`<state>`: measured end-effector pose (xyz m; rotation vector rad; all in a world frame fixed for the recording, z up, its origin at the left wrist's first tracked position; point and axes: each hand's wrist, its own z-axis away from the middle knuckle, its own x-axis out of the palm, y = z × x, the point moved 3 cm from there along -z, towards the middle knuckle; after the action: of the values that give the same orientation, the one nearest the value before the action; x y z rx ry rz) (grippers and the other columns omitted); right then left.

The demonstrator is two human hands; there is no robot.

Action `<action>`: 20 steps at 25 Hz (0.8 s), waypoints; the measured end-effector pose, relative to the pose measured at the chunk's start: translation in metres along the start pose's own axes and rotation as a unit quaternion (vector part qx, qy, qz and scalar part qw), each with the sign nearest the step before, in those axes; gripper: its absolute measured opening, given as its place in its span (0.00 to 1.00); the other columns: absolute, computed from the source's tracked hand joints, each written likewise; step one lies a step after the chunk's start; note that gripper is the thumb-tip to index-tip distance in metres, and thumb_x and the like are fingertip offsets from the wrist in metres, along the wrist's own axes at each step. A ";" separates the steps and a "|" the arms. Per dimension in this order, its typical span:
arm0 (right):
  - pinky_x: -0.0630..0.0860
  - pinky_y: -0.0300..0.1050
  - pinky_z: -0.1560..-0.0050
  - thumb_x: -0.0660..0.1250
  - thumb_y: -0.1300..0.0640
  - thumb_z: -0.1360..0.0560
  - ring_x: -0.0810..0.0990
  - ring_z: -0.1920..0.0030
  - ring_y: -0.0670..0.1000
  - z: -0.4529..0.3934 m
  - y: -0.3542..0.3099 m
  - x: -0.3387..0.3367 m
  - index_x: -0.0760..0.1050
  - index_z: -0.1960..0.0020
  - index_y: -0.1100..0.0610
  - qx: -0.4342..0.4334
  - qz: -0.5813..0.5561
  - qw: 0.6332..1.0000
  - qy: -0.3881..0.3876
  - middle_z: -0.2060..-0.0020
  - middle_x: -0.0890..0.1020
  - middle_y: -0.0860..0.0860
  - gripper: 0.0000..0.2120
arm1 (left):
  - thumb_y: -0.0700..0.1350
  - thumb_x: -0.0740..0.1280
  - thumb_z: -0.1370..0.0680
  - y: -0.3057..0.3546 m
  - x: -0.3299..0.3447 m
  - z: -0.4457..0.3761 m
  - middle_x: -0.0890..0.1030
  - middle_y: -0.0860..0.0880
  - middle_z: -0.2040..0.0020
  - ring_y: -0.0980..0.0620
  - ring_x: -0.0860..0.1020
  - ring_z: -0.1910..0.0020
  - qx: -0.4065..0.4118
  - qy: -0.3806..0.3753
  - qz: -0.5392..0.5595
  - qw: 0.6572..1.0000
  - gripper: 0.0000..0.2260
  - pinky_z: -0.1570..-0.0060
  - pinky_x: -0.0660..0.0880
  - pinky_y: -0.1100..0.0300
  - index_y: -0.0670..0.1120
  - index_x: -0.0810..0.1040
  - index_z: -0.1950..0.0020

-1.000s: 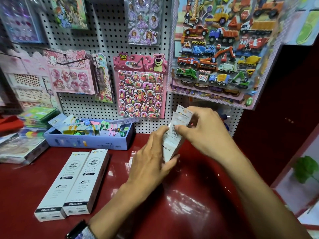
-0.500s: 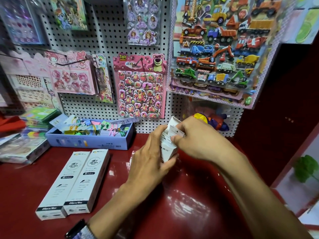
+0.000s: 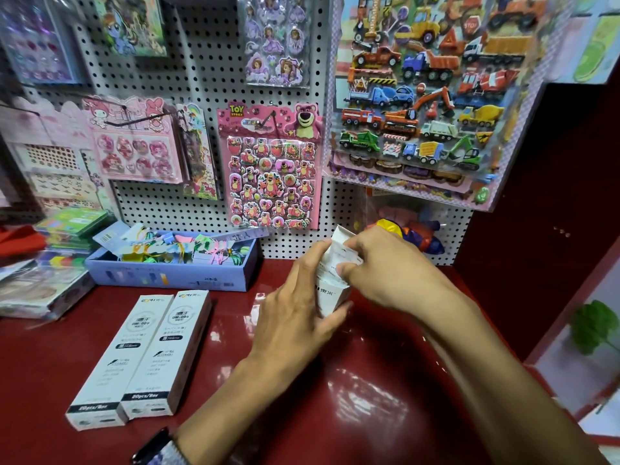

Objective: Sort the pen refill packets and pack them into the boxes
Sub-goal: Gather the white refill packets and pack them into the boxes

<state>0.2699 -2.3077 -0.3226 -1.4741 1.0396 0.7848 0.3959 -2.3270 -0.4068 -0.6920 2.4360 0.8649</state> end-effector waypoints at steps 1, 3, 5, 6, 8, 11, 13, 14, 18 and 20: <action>0.75 0.47 0.54 0.66 0.48 0.25 0.81 0.51 0.57 0.002 -0.001 -0.002 0.78 0.57 0.53 0.007 -0.002 1.000 0.005 0.60 0.81 0.52 0.09 | 0.53 0.76 0.32 0.001 0.001 0.000 0.77 0.54 0.35 0.44 0.82 0.52 -0.001 -0.004 -0.005 1.000 0.41 0.63 0.78 0.54 0.59 0.54 0.27; 0.72 0.45 0.57 0.66 0.48 0.26 0.81 0.50 0.59 0.009 -0.008 -0.005 0.81 0.53 0.51 -0.001 0.034 0.997 0.072 0.59 0.80 0.52 0.09 | 0.52 0.76 0.33 0.001 0.003 -0.001 0.76 0.54 0.33 0.44 0.82 0.55 -0.014 -0.015 -0.007 1.000 0.43 0.62 0.76 0.55 0.59 0.53 0.26; 0.69 0.46 0.58 0.65 0.51 0.25 0.80 0.49 0.60 0.016 -0.017 -0.003 0.82 0.50 0.50 -0.017 0.060 0.991 0.121 0.55 0.81 0.54 0.09 | 0.51 0.76 0.34 -0.002 0.003 -0.002 0.73 0.54 0.30 0.44 0.82 0.57 -0.031 -0.021 0.006 0.999 0.45 0.59 0.76 0.54 0.60 0.52 0.25; 0.70 0.46 0.57 0.64 0.52 0.25 0.79 0.48 0.61 0.017 -0.020 -0.001 0.81 0.48 0.51 -0.021 0.058 0.990 0.128 0.53 0.81 0.55 0.09 | 0.51 0.76 0.34 -0.003 0.003 -0.002 0.72 0.55 0.29 0.44 0.82 0.56 -0.034 -0.021 0.012 0.999 0.45 0.58 0.77 0.53 0.61 0.51 0.25; 0.69 0.47 0.55 0.62 0.54 0.24 0.77 0.45 0.62 0.014 -0.019 0.002 0.78 0.50 0.55 -0.020 0.041 0.992 0.117 0.50 0.80 0.56 0.08 | 0.51 0.76 0.34 -0.004 0.002 -0.002 0.71 0.56 0.28 0.43 0.81 0.48 -0.032 -0.016 0.018 0.999 0.46 0.56 0.78 0.51 0.62 0.50 0.25; 0.69 0.46 0.55 0.63 0.55 0.24 0.77 0.48 0.61 0.007 -0.008 0.002 0.71 0.60 0.55 -0.010 -0.002 0.998 0.061 0.57 0.76 0.55 0.06 | 0.52 0.76 0.33 -0.005 0.001 -0.002 0.71 0.55 0.29 0.41 0.80 0.43 -0.023 -0.007 0.031 0.999 0.45 0.56 0.79 0.48 0.62 0.51 0.25; 0.68 0.44 0.56 0.64 0.56 0.24 0.77 0.51 0.59 0.004 -0.006 0.005 0.68 0.66 0.53 -0.005 0.002 1.000 0.012 0.61 0.73 0.53 0.12 | 0.53 0.75 0.32 -0.004 0.001 -0.001 0.74 0.53 0.31 0.41 0.81 0.46 -0.004 -0.006 0.029 1.000 0.43 0.59 0.79 0.48 0.60 0.52 0.24; 0.68 0.44 0.57 0.64 0.56 0.25 0.77 0.52 0.59 0.002 -0.004 0.007 0.67 0.68 0.52 -0.004 0.003 1.000 -0.014 0.64 0.73 0.52 0.14 | 0.52 0.75 0.32 -0.003 0.001 0.000 0.74 0.52 0.32 0.42 0.81 0.47 0.008 -0.007 0.025 1.000 0.43 0.59 0.79 0.49 0.60 0.53 0.25; 0.72 0.45 0.59 0.59 0.57 0.25 0.80 0.55 0.58 -0.005 0.005 0.014 0.75 0.62 0.58 0.010 -0.064 0.992 -0.105 0.60 0.81 0.58 0.10 | 0.50 0.76 0.35 0.002 0.004 -0.002 0.75 0.53 0.31 0.46 0.82 0.50 0.019 -0.025 -0.005 1.000 0.47 0.60 0.76 0.57 0.61 0.50 0.25; 0.68 0.44 0.60 0.58 0.58 0.24 0.78 0.56 0.60 -0.002 0.007 0.014 0.73 0.63 0.59 0.006 -0.082 0.994 -0.076 0.63 0.79 0.58 0.11 | 0.50 0.76 0.35 0.004 0.006 -0.003 0.73 0.55 0.29 0.47 0.82 0.51 0.010 -0.024 -0.009 1.000 0.48 0.59 0.75 0.58 0.62 0.48 0.24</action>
<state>0.2689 -2.3122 -0.3372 -1.4456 0.7970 0.7582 0.3885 -2.3284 -0.4062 -0.6774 2.3900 0.8389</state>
